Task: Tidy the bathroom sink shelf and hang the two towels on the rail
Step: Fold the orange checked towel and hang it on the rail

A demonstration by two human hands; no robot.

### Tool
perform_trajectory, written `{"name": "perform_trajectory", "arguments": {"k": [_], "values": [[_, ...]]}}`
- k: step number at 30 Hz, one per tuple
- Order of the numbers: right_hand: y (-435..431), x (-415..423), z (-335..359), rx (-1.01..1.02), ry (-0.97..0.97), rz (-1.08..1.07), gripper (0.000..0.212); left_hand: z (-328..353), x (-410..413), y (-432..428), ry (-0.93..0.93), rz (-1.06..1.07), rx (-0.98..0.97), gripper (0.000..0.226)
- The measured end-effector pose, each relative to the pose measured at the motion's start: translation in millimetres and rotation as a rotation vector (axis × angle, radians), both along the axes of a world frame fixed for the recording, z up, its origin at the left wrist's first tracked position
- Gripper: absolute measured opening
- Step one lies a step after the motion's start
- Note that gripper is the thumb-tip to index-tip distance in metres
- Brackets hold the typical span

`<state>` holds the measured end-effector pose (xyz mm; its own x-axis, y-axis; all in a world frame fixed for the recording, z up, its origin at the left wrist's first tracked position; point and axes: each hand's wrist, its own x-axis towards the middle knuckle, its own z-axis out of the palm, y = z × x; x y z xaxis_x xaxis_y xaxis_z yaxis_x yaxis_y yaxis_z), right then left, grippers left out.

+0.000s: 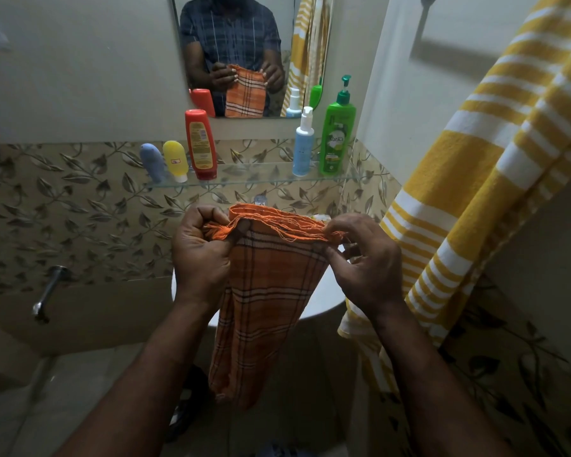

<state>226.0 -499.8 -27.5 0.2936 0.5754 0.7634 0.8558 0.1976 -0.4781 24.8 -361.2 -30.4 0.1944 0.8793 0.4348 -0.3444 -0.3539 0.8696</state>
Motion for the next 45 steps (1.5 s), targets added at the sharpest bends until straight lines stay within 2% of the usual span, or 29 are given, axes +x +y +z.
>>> {"name": "perform_trajectory", "arguments": {"k": [6,19,24,27,29,32,36,39,45], "values": [[0,0,1,-0.015,-0.010,-0.010,0.021,-1,0,1,0.001,0.007,-0.010,0.029],[3,0,-3,-0.176,0.067,-0.032,0.032,-1,-3,-4,0.077,0.030,0.035,0.026],[6,3,-9,-0.330,-0.011,0.034,0.025,-5,-3,-1,0.120,0.056,0.040,0.026],[8,3,-14,-0.505,-0.146,-0.036,0.028,-8,-4,0,0.129,0.039,0.020,0.027],[9,2,-11,-0.550,-0.174,-0.075,0.026,-10,-6,2,0.168,0.030,0.032,0.029],[7,2,-2,-0.501,-0.168,-0.031,0.024,-12,-14,10,0.231,0.018,0.029,0.029],[6,-3,10,-0.470,-0.270,0.090,0.040,-13,-25,22,0.284,-0.030,-0.074,0.032],[7,-9,17,-0.474,-0.276,0.140,0.040,-12,-28,24,0.316,-0.063,-0.122,0.031],[6,-17,27,-0.381,-0.111,0.172,0.044,-8,-29,21,0.174,-0.169,-0.212,0.036]]}}
